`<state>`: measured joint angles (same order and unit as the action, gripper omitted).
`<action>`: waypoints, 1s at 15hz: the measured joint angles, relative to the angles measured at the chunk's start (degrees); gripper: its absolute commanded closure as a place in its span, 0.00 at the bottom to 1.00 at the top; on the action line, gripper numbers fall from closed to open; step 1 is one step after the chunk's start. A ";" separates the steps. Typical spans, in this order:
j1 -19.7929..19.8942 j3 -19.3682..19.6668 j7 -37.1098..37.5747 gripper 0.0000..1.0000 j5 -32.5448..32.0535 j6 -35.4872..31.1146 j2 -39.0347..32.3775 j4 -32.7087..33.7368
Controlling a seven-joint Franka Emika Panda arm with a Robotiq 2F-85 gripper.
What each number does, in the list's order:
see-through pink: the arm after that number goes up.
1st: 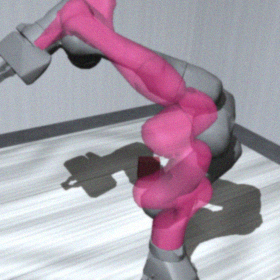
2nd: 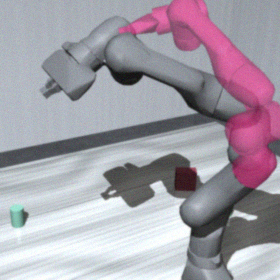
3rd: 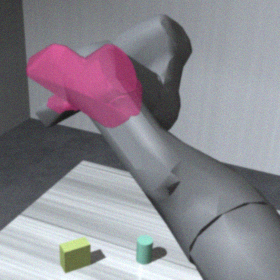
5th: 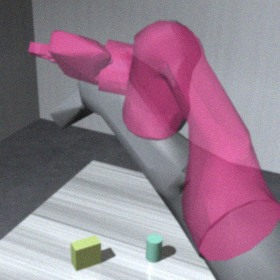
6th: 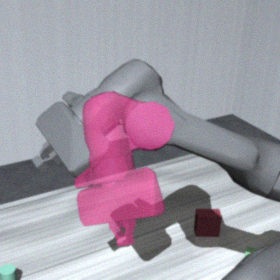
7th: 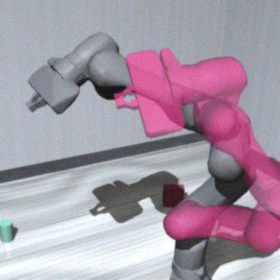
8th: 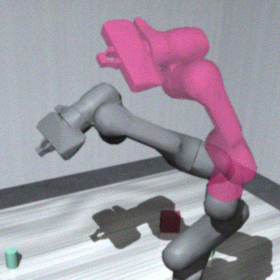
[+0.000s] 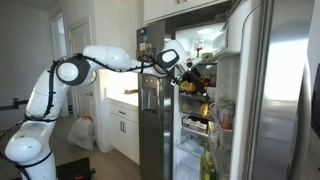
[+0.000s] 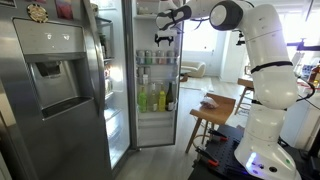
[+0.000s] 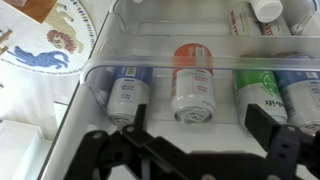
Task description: Remove the pink can from the fridge and place it on the stool
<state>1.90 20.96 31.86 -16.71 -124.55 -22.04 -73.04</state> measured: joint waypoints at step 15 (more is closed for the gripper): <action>3.25 0.84 -3.64 0.00 0.06 -12.68 -0.58 -6.32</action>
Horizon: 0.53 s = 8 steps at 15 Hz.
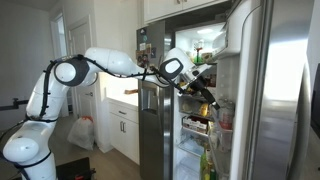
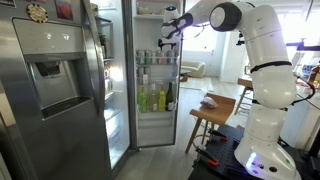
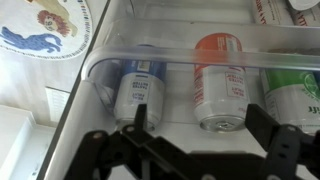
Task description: Remove the pink can from the fridge and place it on the stool
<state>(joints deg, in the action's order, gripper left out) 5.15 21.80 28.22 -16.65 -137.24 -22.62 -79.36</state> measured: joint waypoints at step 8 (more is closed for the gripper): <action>0.60 -0.47 -1.26 0.00 0.14 -7.92 -2.43 -1.63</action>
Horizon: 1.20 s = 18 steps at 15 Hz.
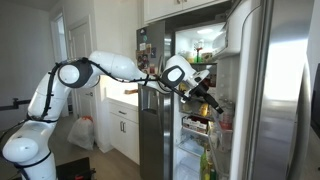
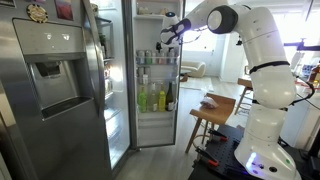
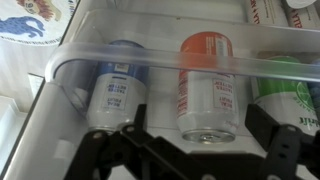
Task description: Remove the pink can from the fridge and place it on the stool
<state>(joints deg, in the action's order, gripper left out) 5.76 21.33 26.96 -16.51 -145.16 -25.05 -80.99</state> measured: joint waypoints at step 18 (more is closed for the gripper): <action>1.41 0.43 -0.84 0.58 -0.55 -6.92 -6.47 3.21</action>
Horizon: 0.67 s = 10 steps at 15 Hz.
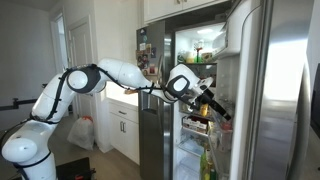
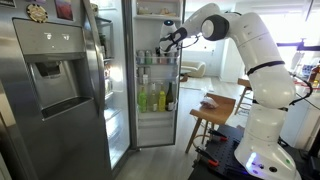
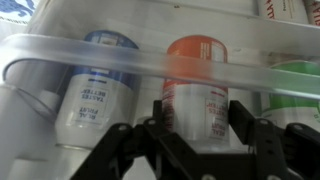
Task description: Remove the pink can from the fridge and place it on the stool
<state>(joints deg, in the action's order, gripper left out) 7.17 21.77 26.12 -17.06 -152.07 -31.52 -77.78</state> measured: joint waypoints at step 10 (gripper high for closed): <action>-0.15 0.18 0.00 0.00 -2.44 -0.34 -0.45 0.80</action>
<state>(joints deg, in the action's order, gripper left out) 7.02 21.95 26.12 -19.50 -152.41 -31.97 -76.98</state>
